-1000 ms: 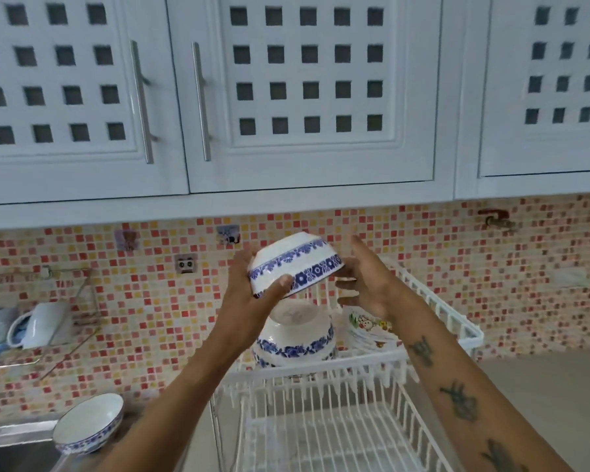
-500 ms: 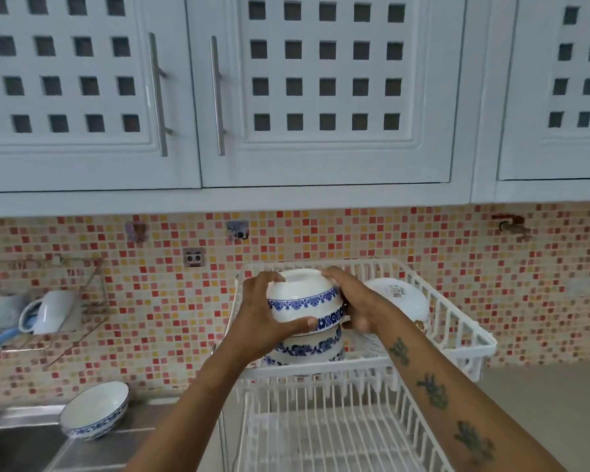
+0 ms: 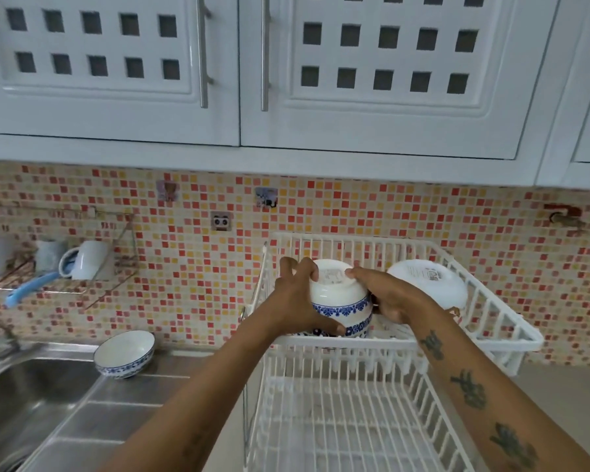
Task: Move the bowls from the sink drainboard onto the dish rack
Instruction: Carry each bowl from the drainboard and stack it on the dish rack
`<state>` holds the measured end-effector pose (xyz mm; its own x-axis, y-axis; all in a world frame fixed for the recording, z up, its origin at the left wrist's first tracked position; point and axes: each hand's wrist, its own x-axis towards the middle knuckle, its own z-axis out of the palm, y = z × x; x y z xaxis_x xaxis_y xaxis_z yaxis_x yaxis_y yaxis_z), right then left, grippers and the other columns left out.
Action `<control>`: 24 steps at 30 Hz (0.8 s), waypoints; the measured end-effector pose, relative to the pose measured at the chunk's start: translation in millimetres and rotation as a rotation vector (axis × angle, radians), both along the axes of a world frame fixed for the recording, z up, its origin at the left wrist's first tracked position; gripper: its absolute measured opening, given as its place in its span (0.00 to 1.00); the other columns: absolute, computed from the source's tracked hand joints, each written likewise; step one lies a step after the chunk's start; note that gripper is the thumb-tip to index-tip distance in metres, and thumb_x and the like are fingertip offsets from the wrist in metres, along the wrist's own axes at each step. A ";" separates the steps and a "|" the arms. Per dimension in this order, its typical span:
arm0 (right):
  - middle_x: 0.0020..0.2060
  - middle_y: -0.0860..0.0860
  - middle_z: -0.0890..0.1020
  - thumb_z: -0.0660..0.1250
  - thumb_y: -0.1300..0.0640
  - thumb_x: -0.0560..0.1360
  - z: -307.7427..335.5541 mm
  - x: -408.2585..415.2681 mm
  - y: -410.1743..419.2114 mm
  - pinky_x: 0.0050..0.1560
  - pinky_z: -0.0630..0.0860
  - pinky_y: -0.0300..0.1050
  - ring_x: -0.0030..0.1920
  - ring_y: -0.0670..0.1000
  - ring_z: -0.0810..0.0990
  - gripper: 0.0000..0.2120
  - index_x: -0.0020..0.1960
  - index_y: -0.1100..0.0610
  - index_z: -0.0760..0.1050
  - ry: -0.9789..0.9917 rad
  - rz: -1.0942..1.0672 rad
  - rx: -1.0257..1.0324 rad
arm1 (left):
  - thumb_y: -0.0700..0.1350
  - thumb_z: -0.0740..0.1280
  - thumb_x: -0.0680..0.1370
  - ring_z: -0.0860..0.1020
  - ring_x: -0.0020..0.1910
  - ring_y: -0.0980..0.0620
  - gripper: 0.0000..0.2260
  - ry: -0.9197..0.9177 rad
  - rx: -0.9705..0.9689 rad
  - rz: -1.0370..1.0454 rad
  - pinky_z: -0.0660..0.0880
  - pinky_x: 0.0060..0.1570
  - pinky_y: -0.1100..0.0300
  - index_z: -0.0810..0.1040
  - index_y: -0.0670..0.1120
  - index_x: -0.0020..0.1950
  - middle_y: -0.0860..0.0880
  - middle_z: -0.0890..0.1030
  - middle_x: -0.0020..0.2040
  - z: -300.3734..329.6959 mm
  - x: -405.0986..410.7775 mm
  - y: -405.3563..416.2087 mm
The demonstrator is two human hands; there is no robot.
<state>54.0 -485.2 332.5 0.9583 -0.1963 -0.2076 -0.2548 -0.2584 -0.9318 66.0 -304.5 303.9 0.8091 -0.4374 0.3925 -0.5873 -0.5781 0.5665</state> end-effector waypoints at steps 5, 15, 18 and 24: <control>0.63 0.58 0.78 0.59 0.45 0.79 -7.3 2.5 -1.5 0.60 0.73 0.53 0.60 0.58 0.77 0.24 0.69 0.59 0.69 -0.009 0.007 -0.071 | 0.54 0.83 0.56 0.68 0.64 0.43 0.39 0.031 0.004 0.004 0.75 0.63 0.46 0.59 0.53 0.54 0.48 0.58 0.62 0.2 -2.0 -0.8; 0.57 0.58 0.79 0.60 0.56 0.79 18.8 -42.9 61.4 0.56 0.68 0.41 0.54 0.51 0.75 0.13 0.56 0.61 0.79 -0.906 -0.260 -0.595 | 0.50 0.76 0.71 0.70 0.59 0.56 0.19 -0.212 -0.540 0.055 0.65 0.55 0.77 0.71 0.45 0.55 0.49 0.70 0.60 27.9 -22.8 40.0; 0.52 0.58 0.81 0.60 0.55 0.77 39.8 -54.7 112.4 0.52 0.72 0.32 0.51 0.49 0.77 0.12 0.51 0.59 0.80 -1.097 -0.123 -0.388 | 0.47 0.69 0.77 0.74 0.57 0.54 0.07 -0.252 -0.708 0.116 0.72 0.57 0.65 0.73 0.46 0.47 0.50 0.75 0.55 33.8 -20.9 88.5; 0.47 0.53 0.82 0.60 0.53 0.76 27.7 -13.4 237.4 0.53 0.78 0.59 0.50 0.53 0.81 0.11 0.46 0.56 0.80 -1.097 0.125 -0.190 | 0.47 0.66 0.79 0.80 0.46 0.48 0.11 0.072 -0.767 0.297 0.78 0.51 0.56 0.75 0.41 0.43 0.43 0.81 0.46 -12.6 33.0 201.7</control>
